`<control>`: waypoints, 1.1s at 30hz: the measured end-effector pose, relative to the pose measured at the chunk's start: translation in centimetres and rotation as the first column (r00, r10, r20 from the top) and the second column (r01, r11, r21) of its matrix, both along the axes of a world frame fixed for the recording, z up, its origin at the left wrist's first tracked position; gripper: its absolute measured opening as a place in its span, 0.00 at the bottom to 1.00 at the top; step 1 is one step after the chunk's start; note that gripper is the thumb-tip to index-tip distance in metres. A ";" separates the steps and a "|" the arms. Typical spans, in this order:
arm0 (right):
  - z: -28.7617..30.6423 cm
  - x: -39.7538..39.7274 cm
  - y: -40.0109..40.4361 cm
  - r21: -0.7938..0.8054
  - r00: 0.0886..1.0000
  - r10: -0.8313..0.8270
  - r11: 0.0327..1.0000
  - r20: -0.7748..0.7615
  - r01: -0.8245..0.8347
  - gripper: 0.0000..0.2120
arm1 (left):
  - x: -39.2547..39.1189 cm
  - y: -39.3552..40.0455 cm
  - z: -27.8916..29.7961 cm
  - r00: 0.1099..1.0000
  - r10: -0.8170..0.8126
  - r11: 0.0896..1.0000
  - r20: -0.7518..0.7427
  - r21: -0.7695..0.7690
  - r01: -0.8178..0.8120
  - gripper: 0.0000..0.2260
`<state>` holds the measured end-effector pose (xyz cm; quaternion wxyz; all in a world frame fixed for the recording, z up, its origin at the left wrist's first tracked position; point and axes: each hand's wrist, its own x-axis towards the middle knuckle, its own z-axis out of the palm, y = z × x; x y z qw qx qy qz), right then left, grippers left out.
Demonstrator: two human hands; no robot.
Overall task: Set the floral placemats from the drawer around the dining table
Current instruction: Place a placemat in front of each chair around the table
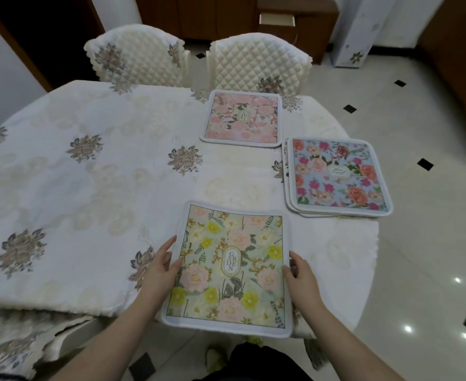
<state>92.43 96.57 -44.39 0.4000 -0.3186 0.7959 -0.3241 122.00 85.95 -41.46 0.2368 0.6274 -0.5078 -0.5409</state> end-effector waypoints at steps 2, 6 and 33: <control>0.1 -0.7 -0.5 0.006 0.998 0.034 0.999 -0.044 -0.034 0.18 | -0.3 -0.3 0.1 0.998 -0.006 1.000 0.066 -0.013 0.006 0.22; 0.1 -1.2 -1.0 -0.027 0.999 0.033 0.999 -0.036 -0.034 0.21 | -0.7 -1.0 -0.4 0.976 0.012 0.999 0.220 -0.047 -0.002 0.18; -1.0 4.1 -2.8 -0.023 0.858 -0.100 0.994 -0.504 0.103 0.21 | 0.1 -6.2 -3.2 0.840 -0.092 0.906 0.534 -0.305 0.293 0.16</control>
